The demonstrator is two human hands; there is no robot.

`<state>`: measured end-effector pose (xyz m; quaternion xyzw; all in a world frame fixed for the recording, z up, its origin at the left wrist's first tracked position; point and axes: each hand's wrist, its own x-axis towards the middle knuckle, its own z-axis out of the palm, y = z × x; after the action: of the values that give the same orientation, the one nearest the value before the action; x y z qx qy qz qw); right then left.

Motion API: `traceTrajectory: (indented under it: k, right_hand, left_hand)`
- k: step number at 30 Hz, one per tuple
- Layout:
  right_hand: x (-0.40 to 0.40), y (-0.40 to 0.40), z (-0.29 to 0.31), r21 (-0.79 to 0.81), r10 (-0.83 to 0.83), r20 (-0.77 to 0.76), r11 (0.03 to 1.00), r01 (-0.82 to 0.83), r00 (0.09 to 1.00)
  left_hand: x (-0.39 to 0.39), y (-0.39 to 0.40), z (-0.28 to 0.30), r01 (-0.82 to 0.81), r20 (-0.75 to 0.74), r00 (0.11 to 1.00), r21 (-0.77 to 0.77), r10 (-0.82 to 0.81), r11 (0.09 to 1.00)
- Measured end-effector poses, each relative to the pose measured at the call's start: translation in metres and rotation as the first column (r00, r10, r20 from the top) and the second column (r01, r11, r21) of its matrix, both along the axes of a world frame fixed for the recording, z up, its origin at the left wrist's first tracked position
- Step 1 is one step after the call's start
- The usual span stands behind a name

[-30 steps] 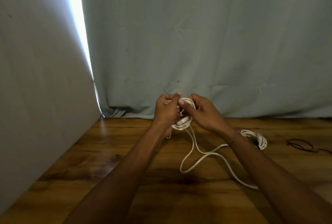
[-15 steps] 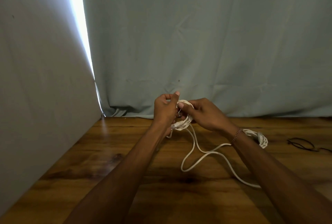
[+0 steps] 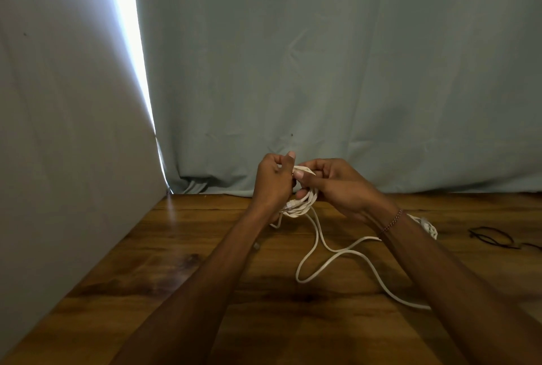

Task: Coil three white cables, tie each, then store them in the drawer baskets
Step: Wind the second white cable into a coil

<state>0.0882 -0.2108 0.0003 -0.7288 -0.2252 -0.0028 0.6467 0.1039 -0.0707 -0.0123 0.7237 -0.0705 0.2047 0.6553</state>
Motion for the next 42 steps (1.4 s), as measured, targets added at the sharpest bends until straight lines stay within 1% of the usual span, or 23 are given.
traceTrajectory:
  k: [3, 6, 8, 10, 13, 16, 19, 21, 23, 26, 27, 29, 30, 32, 34, 37, 38, 42]
  right_hand:
    - [0.0, 0.001, 0.0, -0.048, 0.003, 0.028, 0.999, -0.001, 1.0]
    - [0.002, 0.004, -0.001, -0.115, -0.082, 0.08, 0.989, 0.091, 0.993]
    - [0.002, 0.008, -0.003, -0.059, -0.154, 0.094, 0.985, 0.16, 0.984]
    - [0.0, 0.012, -0.003, 0.021, -0.215, 0.094, 0.977, 0.214, 0.972]
    - [-0.002, 0.019, -0.007, 0.139, -0.268, 0.073, 0.956, 0.257, 0.961]
    - [-0.005, 0.019, -0.003, 0.287, -0.283, -0.039, 0.916, 0.282, 0.958]
    - [-0.006, 0.018, 0.001, 0.331, -0.237, -0.083, 0.91, 0.251, 0.968]
    - [-0.007, 0.016, 0.004, 0.304, -0.22, -0.056, 0.925, 0.227, 0.974]
    - [-0.007, 0.013, 0.006, 0.27, -0.167, -0.013, 0.949, 0.164, 0.986]
    - [-0.001, 0.003, 0.012, 0.27, -0.039, -0.036, 0.962, 0.048, 0.999]
    - [0.0, 0.002, 0.014, 0.229, -0.036, -0.015, 0.973, 0.038, 0.999]
    - [-0.001, 0.002, 0.014, 0.055, -0.101, 0.117, 0.994, 0.095, 0.988]
    - [-0.004, 0.003, 0.013, -0.021, -0.132, 0.195, 0.99, 0.139, 0.972]
    - [-0.009, 0.005, 0.012, -0.122, -0.16, 0.323, 0.97, 0.208, 0.933]
    - [-0.012, 0.006, 0.012, -0.195, -0.154, 0.409, 0.948, 0.251, 0.9]
    - [-0.015, 0.006, 0.015, -0.256, -0.174, 0.451, 0.914, 0.314, 0.876]
    - [-0.015, 0.005, 0.016, -0.271, -0.19, 0.452, 0.902, 0.336, 0.872]
    - [-0.013, -0.002, 0.018, -0.352, -0.197, 0.429, 0.862, 0.364, 0.882]
  left_hand:
    - [-0.002, 0.0, 0.002, 0.014, -0.028, 0.999, -0.024, -0.015, 1.0]
    - [-0.005, 0.001, 0.006, 0.109, -0.098, 0.989, -0.061, -0.115, 0.992]
    - [-0.007, 0.003, 0.008, 0.206, -0.138, 0.966, -0.09, -0.217, 0.974]
    - [-0.008, 0.006, 0.011, 0.299, -0.195, 0.925, -0.156, -0.326, 0.941]
    - [-0.008, 0.012, 0.015, 0.377, -0.275, 0.858, -0.236, -0.434, 0.896]
    - [-0.008, 0.016, 0.017, 0.485, -0.275, 0.789, -0.271, -0.549, 0.832]
    - [-0.011, 0.017, 0.017, 0.543, -0.239, 0.763, -0.268, -0.601, 0.796]
    - [-0.011, 0.016, 0.015, 0.568, -0.187, 0.76, -0.273, -0.622, 0.777]
    - [-0.009, 0.015, 0.012, 0.59, -0.124, 0.756, -0.295, -0.643, 0.752]
    - [-0.009, 0.014, 0.014, 0.602, -0.067, 0.754, -0.328, -0.654, 0.728]
    - [-0.009, 0.013, 0.016, 0.594, -0.053, 0.757, -0.356, -0.651, 0.721]
    - [-0.01, 0.013, 0.019, 0.566, -0.03, 0.776, -0.409, -0.63, 0.716]
    - [-0.009, 0.013, 0.02, 0.551, -0.026, 0.788, -0.415, -0.615, 0.724]
    - [-0.008, 0.014, 0.019, 0.535, -0.017, 0.805, -0.412, -0.593, 0.738]
    - [-0.007, 0.018, 0.019, 0.539, -0.015, 0.798, -0.428, -0.602, 0.725]
    - [-0.006, 0.02, 0.021, 0.575, -0.047, 0.741, -0.472, -0.67, 0.668]
    - [-0.006, 0.02, 0.022, 0.578, -0.062, 0.734, -0.467, -0.676, 0.67]
    - [-0.009, 0.016, 0.021, 0.548, -0.096, 0.785, -0.353, -0.612, 0.759]
